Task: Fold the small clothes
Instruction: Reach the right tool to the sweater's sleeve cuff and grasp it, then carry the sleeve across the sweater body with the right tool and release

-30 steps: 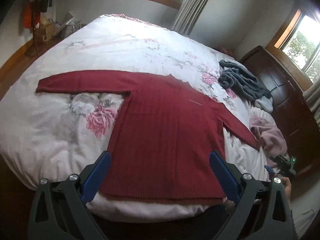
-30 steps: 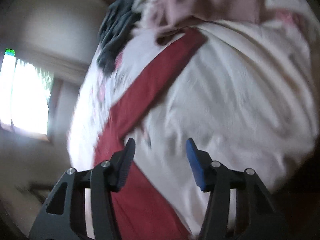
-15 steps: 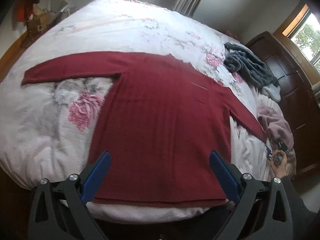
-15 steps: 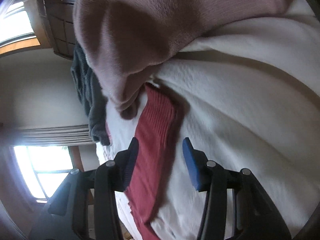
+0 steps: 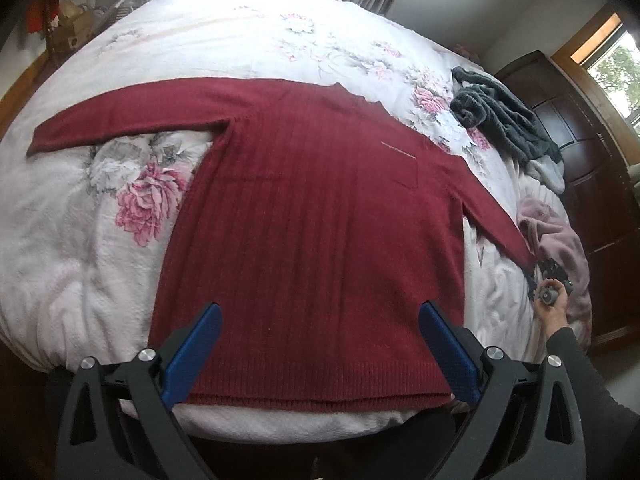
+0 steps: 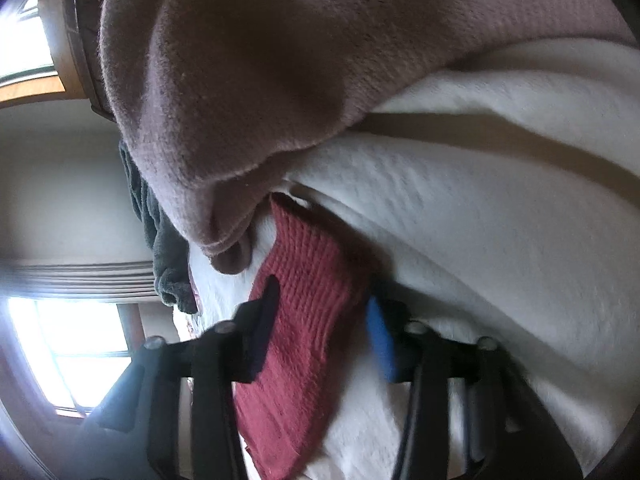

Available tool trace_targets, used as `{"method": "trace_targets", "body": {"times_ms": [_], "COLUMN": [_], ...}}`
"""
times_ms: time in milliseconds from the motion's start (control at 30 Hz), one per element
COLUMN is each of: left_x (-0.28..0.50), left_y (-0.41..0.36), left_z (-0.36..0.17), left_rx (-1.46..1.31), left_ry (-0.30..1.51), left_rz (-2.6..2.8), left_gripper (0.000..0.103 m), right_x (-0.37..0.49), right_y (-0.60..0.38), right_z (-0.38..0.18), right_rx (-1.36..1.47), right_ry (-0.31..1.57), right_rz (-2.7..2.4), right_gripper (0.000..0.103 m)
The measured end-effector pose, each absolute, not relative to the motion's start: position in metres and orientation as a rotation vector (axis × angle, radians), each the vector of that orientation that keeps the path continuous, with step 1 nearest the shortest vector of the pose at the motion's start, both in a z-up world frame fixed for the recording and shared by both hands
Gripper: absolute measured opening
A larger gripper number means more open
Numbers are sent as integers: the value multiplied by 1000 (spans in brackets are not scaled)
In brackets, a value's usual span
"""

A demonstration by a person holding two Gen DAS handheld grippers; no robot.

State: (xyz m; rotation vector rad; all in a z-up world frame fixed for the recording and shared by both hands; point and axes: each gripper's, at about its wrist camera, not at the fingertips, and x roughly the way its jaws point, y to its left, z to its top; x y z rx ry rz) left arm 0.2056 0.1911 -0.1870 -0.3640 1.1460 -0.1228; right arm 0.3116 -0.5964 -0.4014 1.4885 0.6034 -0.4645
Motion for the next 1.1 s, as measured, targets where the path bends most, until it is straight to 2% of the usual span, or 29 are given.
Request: {"method": "trace_targets", "body": {"times_ms": [33, 267, 567, 733, 900, 1100], "left_x": [205, 203, 202, 208, 219, 238], "left_y": [192, 206, 232, 246, 259, 270], "left_z": [-187, -191, -187, -185, -181, -175], "left_rx": [-367, -448, -519, -568, -564, -562], "left_ry": [1146, 1177, 1130, 1085, 1028, 962], "left_rz": [-122, -158, -186, -206, -188, -221], "left_gripper": [99, 99, 99, 99, 99, 99], "right_x": [314, 319, 366, 383, 412, 436], "right_y": [-597, -581, -514, -450, -370, -268], "right_z": [-400, -346, -203, -155, -134, -138], "right_rx": [1475, 1261, 858, 692, 551, 383], "right_ry": [615, 608, 571, 568, 596, 642], "right_rz": [-464, -496, -390, -309, -214, -113], "right_gripper": [9, 8, 8, 8, 9, 9]}}
